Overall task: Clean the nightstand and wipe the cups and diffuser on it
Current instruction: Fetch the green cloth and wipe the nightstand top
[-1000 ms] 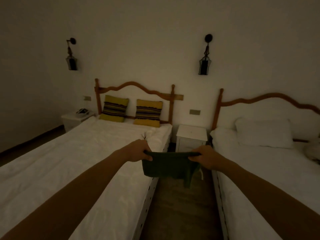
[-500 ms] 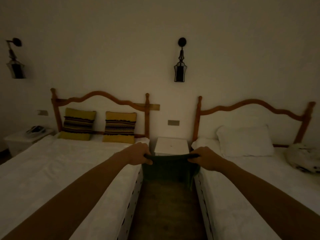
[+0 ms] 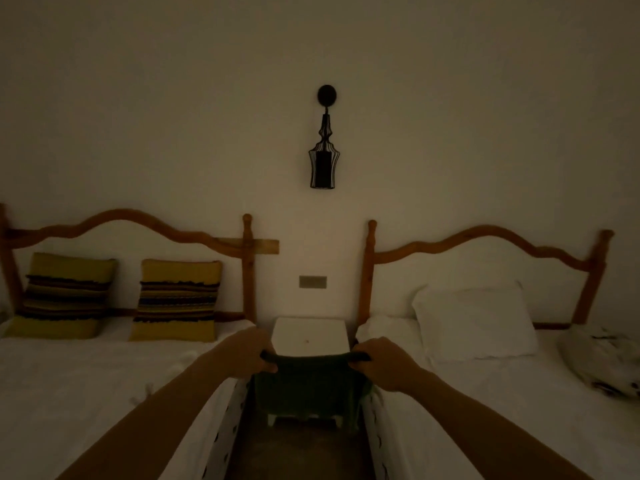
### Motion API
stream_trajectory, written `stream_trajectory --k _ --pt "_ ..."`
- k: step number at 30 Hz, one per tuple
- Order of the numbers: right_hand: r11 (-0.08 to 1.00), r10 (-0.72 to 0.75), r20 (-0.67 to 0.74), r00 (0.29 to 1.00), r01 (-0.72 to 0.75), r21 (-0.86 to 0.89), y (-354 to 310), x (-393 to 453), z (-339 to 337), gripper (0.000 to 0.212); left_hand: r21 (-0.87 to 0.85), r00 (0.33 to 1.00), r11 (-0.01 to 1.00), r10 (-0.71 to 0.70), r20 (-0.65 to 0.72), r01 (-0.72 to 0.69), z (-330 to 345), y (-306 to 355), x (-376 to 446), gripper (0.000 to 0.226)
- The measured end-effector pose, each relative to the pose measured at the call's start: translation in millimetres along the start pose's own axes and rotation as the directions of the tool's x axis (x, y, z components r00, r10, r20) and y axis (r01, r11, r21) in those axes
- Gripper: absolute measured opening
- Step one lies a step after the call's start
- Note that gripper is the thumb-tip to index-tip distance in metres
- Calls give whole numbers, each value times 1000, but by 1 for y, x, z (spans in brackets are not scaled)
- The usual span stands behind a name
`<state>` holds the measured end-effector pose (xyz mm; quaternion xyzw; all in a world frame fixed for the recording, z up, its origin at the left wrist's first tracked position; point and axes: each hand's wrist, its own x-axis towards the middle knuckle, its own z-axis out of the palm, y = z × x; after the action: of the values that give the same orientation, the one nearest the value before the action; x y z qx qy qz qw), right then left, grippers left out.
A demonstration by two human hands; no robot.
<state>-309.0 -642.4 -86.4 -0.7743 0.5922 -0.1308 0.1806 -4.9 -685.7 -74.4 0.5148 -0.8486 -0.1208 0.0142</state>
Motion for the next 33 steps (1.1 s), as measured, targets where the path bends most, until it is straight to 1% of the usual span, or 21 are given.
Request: stream_trajectory --k 1,3,6,7,10,12,14,16,17,20,22,25,27,30,33 --pt "1000 -3 -8 1000 3 -8 14 34 -4 23 -2 1000 1000 2 -5 -2 -2 -14 38 25" --pt "1000 -3 -7 1000 3 -24 21 55 -10 24 1 1000 1000 -11 -3 11 -7 -22 59 27" --pt "1000 -8 4 1000 8 -17 42 131 -20 23 -20 1000 1000 16 18 -15 -19 -56 134 27" --pt "1000 10 5 1000 -10 -13 47 156 -26 22 -24 1000 1000 16 25 -15 -27 -67 158 26" --pt "999 32 -13 999 -31 22 61 223 -39 31 -45 999 999 22 39 -20 -46 -95 224 26" --pt "997 57 -38 998 -55 56 73 263 -42 33 -69 999 997 23 39 -21 -57 -112 264 24" --pt "998 55 -50 997 -54 34 84 300 -39 29 -62 999 998 21 48 -18 -62 -129 299 25" --pt "998 69 -55 996 -69 3 93 330 -32 19 -62 997 998 19 75 -14 -60 -145 327 26" --pt "997 83 -65 994 -83 3 98 346 -28 21 -63 997 998 11 79 -6 -59 -153 340 26" --pt "995 97 -85 992 -96 18 114 394 -11 26 -79 997 997 -20 70 26 -47 -182 373 28" --pt "996 92 -57 994 -91 19 123 426 5 26 -92 997 995 -45 57 50 -30 -203 391 29" --pt "993 108 24 994 -109 41 137 474 34 26 -125 997 990 -59 42 64 1 -241 421 32" --pt "991 128 62 990 -130 41 151 510 60 26 -167 992 980 -89 88 103 25 -269 444 33" --pt "989 145 62 988 -144 -11 174 561 101 22 -210 977 962 -141 157 173 58 -309 480 31" --pt "985 139 95 986 -128 -112 195 610 140 26 -294 959 920 -206 196 258 93 -346 515 29"
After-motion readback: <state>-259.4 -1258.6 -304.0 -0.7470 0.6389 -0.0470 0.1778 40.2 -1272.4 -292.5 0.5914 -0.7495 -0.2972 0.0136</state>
